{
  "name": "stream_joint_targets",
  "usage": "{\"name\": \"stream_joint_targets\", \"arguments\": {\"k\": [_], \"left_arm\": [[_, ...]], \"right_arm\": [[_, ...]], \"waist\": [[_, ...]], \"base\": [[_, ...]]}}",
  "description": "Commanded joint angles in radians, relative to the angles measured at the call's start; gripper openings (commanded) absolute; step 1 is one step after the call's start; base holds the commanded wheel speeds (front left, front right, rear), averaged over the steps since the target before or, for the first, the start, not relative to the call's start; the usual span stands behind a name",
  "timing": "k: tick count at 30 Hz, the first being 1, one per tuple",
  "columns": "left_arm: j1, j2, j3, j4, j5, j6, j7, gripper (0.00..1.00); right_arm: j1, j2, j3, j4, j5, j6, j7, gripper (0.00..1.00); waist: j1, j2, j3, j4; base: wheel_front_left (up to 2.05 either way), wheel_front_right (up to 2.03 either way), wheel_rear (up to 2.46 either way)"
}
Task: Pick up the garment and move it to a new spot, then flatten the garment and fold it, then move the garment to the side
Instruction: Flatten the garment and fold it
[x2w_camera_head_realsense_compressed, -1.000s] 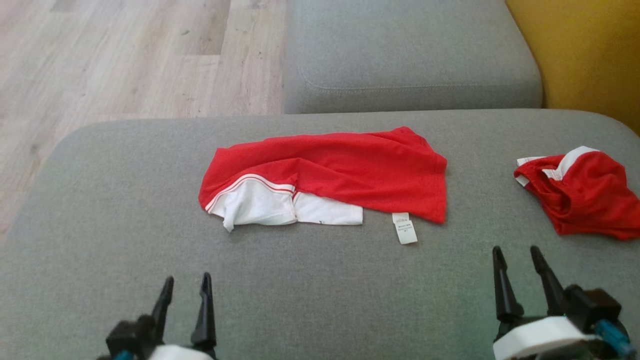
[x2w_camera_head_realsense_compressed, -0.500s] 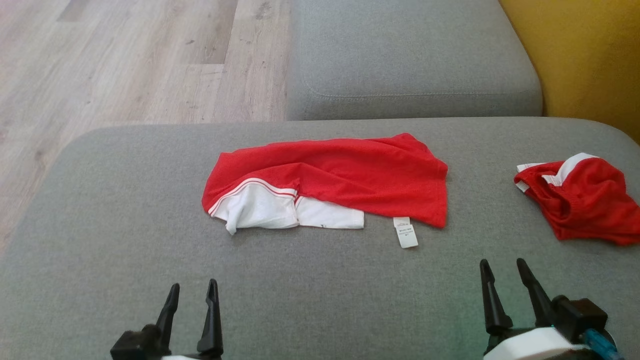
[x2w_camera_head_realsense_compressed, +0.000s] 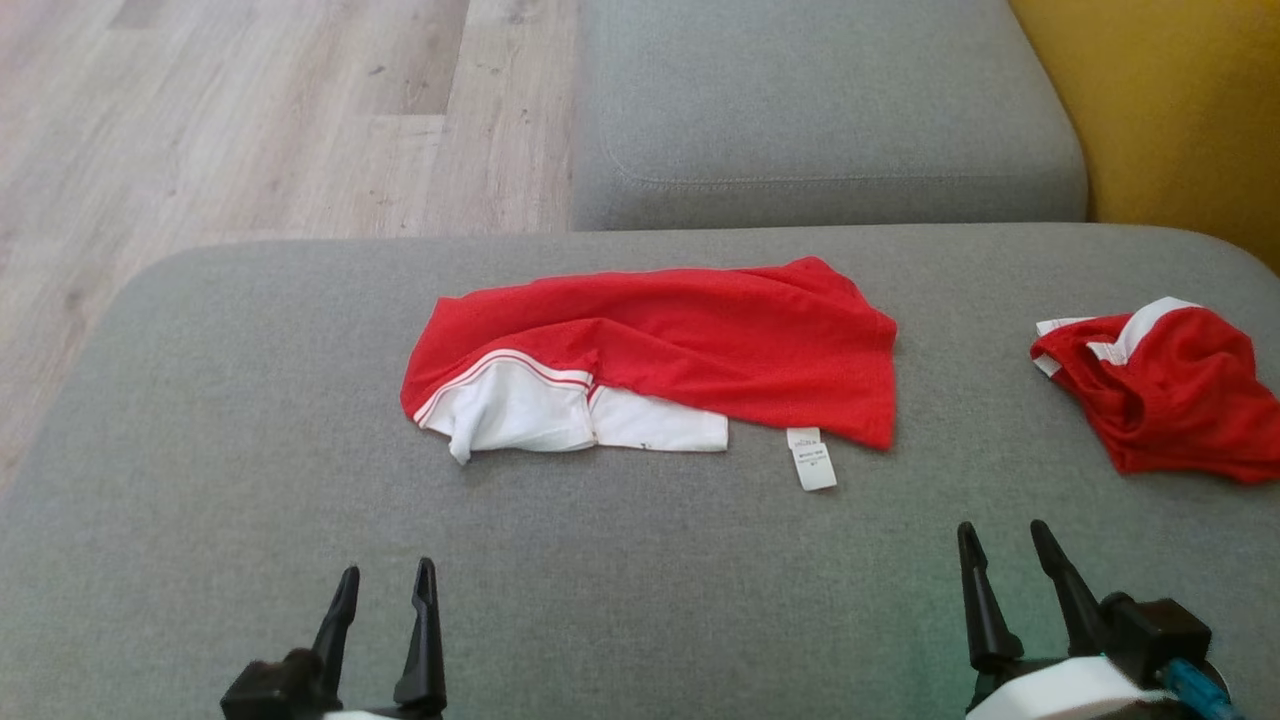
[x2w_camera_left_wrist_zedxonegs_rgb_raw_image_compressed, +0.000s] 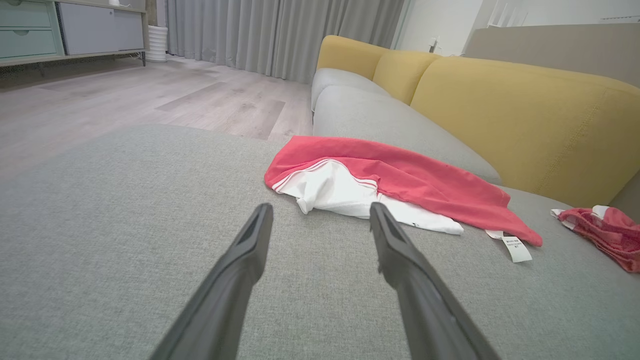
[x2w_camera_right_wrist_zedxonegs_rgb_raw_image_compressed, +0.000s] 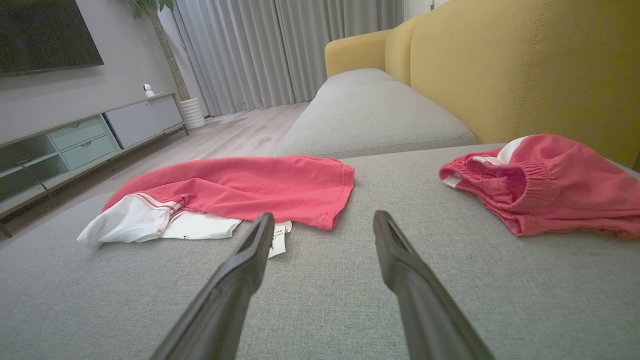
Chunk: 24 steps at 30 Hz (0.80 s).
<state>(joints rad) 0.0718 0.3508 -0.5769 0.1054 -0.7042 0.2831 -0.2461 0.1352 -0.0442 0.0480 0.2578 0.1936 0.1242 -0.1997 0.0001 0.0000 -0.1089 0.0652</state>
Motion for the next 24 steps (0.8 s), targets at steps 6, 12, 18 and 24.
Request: {"name": "stream_joint_targets", "arguments": {"k": [6, 12, 18, 24], "left_arm": [[-0.049, 0.019, 0.04, -0.029, 0.004, 0.006, -0.002, 1.0], [-0.109, 0.018, 0.044, -0.002, -0.002, -0.008, 0.018, 1.0], [-0.236, 0.019, 0.049, 0.108, -0.004, -0.04, 0.059, 1.0], [-0.388, -0.001, 0.068, 0.252, -0.019, -0.074, 0.082, 1.0]], "right_arm": [[-0.045, -0.006, 0.024, -0.033, -0.001, 0.007, -0.009, 1.0], [-0.069, -0.006, 0.03, -0.051, -0.021, 0.007, 0.004, 1.0], [-0.116, -0.006, 0.053, -0.085, -0.044, 0.007, 0.026, 1.0], [-0.179, -0.006, 0.062, -0.117, -0.064, 0.007, 0.041, 1.0]], "waist": [[-0.0001, 0.0, 0.02, -0.01], [-0.0001, 0.0, 0.072, -0.034], [-0.0001, 0.0, 0.162, -0.078], [-0.0001, 0.0, 0.274, -0.122]], "base": [[0.0, 0.0, 0.0], [0.0, 0.0, 0.0], [0.0, 0.0, 0.0], [0.0, 0.0, 0.0]]}}
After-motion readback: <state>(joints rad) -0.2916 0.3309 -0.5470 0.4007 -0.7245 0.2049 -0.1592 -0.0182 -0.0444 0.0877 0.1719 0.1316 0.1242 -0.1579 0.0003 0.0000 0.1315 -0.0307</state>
